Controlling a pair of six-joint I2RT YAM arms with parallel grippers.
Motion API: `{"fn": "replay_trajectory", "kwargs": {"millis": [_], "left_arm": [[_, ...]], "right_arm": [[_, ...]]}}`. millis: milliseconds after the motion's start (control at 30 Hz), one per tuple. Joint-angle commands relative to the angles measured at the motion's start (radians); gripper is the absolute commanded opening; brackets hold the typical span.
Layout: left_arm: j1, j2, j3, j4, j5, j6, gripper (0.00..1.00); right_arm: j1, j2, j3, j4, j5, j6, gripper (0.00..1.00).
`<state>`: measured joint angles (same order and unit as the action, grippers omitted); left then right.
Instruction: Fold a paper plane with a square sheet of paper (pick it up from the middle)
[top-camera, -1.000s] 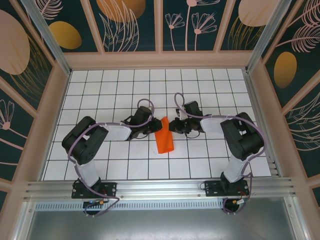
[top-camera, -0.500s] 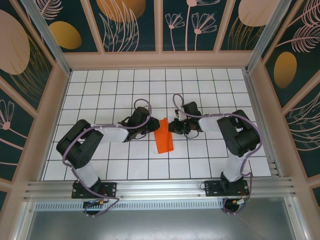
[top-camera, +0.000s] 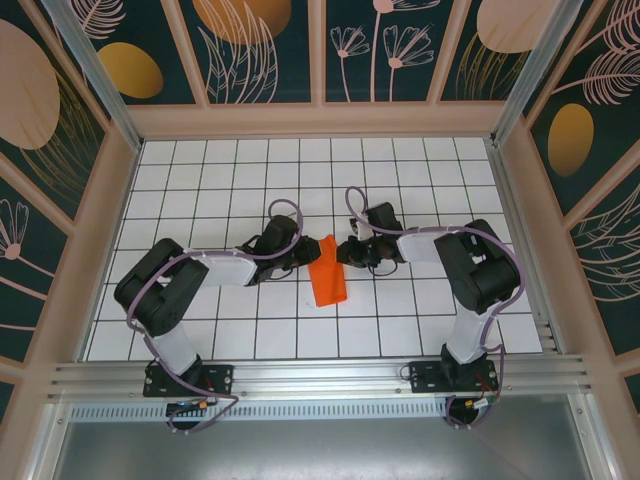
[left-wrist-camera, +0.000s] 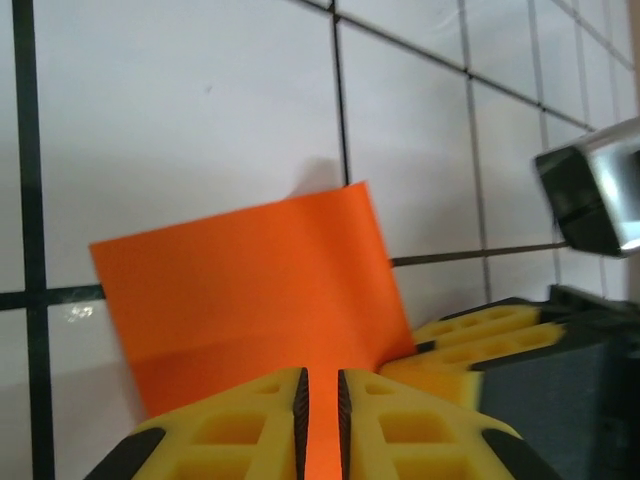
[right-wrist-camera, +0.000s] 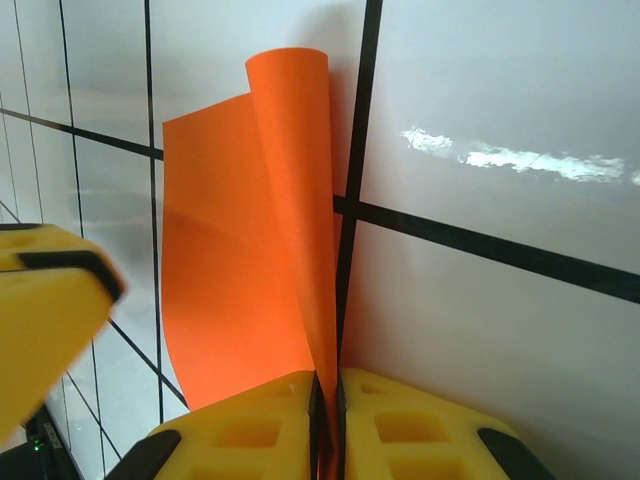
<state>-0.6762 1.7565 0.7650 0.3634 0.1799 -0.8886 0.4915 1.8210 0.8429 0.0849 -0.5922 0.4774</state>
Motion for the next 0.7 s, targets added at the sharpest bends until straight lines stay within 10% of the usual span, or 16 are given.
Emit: {"fn": "replay_trajectory", "kwargs": {"millis": [0,667], "left_arm": [[-0.002,0.043,0.03,-0.039,0.024,-0.002,0.16],[-0.002,0.126,0.094,-0.182,-0.022,-0.003,0.13]], "right_arm": [[-0.016,0.027,0.015,-0.039,0.049,-0.028,0.16],[0.033,-0.092,0.04,-0.261,0.085,-0.04,0.46]]}}
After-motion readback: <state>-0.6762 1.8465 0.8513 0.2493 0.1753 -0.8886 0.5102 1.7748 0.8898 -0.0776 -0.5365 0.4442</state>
